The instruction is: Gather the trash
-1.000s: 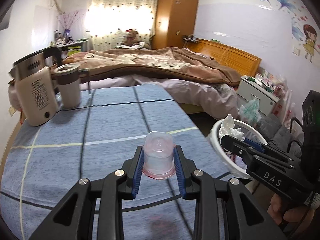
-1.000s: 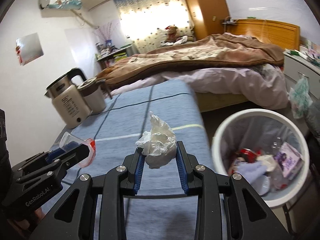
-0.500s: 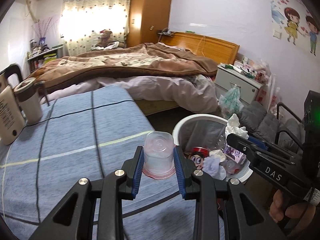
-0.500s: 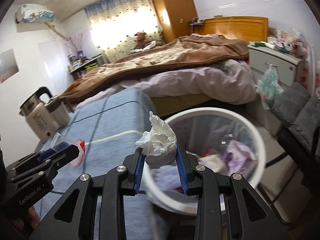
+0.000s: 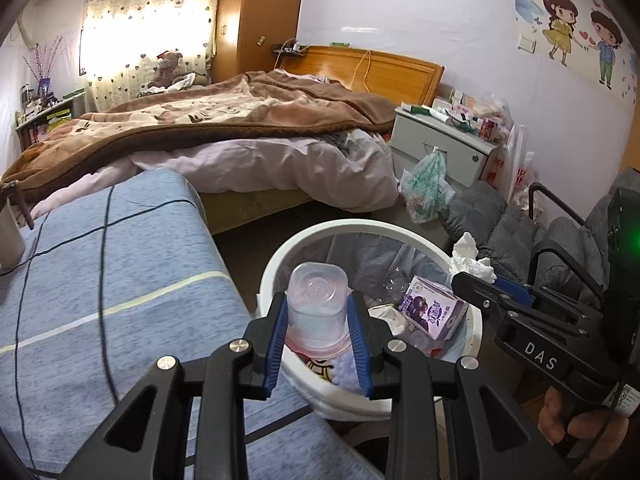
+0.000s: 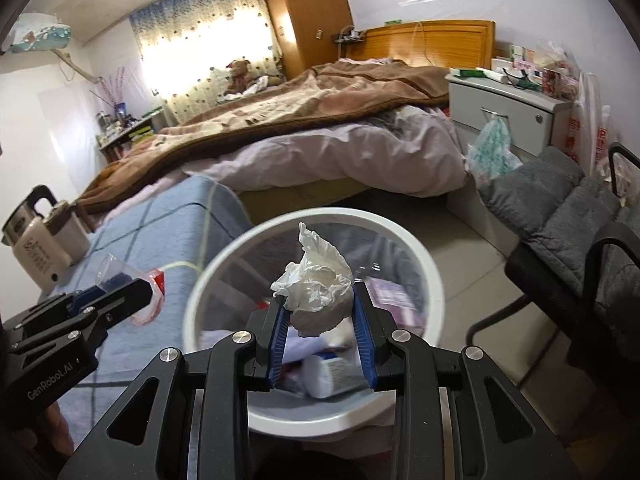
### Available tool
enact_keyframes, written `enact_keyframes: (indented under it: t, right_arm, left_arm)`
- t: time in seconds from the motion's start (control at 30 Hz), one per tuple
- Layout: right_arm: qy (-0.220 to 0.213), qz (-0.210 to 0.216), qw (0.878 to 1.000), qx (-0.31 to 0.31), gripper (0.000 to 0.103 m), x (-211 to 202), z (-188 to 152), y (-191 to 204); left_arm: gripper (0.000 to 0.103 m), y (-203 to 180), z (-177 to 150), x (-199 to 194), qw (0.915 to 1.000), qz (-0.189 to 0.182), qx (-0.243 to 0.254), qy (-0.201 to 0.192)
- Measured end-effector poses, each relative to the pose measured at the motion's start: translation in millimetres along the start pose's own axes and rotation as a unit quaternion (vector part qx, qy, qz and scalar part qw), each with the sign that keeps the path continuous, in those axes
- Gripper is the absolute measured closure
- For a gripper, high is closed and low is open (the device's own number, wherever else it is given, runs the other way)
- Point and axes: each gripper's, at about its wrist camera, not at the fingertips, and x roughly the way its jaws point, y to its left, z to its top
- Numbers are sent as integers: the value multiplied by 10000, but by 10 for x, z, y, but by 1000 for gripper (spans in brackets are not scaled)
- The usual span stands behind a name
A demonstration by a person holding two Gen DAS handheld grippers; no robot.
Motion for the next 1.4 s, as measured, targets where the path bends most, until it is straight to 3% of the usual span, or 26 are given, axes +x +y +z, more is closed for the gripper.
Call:
enact_keyframes:
  t: [0.3, 0.43, 0.5, 0.6, 0.8, 1.4]
  right_arm:
    - [312, -297, 9990, -153, 70, 190, -56, -132]
    - [374, -289, 9988, -106, 70, 235, -78, -180]
    - [402, -288, 9987, -124, 68, 249, -82, -186]
    - [364, -371, 9985, -155, 62, 247, -84, -188]
    - [323, -417, 9985, -118, 53, 218, -85, -188]
    - [-101, -275, 9996, -36, 53, -205, -206, -29]
  left_arm:
    - [71, -182, -13, 222, 9997, -61, 31, 225]
    - [71, -233, -31, 256, 9996, 118, 128, 222]
    - [63, -239, -37, 268, 9995, 107, 111, 259]
    - [51, -233, -22, 287, 9996, 71, 38, 273]
    - [44, -211, -25, 270, 9996, 105, 26, 254]
    - [37, -171, -172, -110, 9990, 433, -79, -59]
